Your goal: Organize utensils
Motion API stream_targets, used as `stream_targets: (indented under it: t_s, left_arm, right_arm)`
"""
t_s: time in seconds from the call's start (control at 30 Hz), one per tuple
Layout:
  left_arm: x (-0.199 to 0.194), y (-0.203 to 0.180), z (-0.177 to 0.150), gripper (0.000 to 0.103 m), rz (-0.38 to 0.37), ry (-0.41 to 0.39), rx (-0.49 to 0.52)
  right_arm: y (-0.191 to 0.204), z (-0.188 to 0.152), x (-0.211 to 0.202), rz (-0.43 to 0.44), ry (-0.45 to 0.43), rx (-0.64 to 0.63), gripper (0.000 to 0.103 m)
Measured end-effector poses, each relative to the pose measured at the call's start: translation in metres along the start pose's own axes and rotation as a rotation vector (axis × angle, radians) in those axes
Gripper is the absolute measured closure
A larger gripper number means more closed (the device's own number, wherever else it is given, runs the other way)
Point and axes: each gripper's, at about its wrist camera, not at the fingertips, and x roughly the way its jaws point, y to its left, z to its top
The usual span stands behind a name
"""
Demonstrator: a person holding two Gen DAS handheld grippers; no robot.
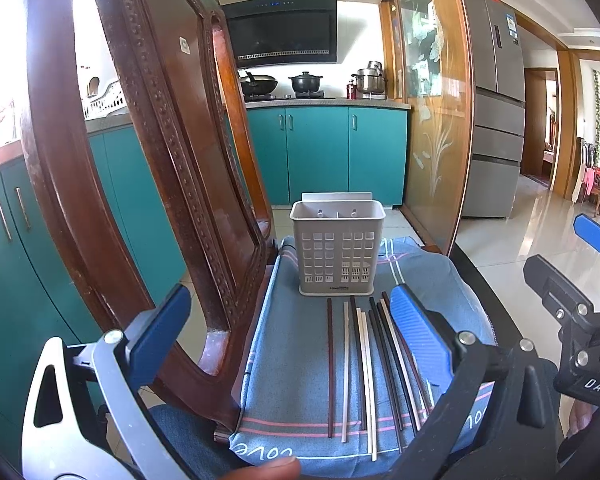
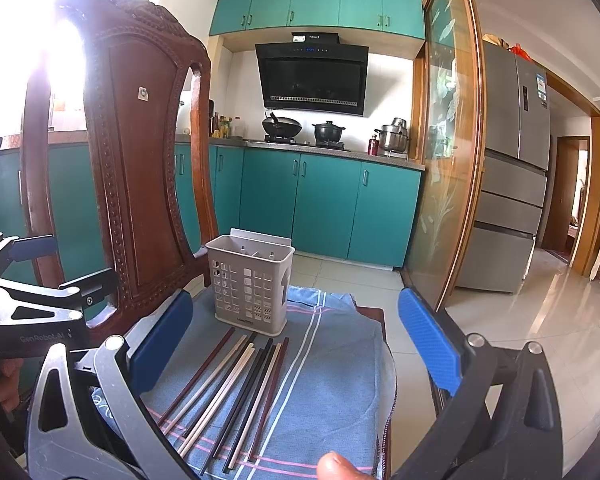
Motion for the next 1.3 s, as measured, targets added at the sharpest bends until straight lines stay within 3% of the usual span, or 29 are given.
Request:
stream_targets:
  t_s: [1.3]
  left_arm:
    - [-0.0004,-0.0014,0.0003,0.004,-0.002,0.011,0.007]
  right_arm:
    - [0.0012,-0.0017,-0.0016,-0.003,-0.005,-0.012,0.003]
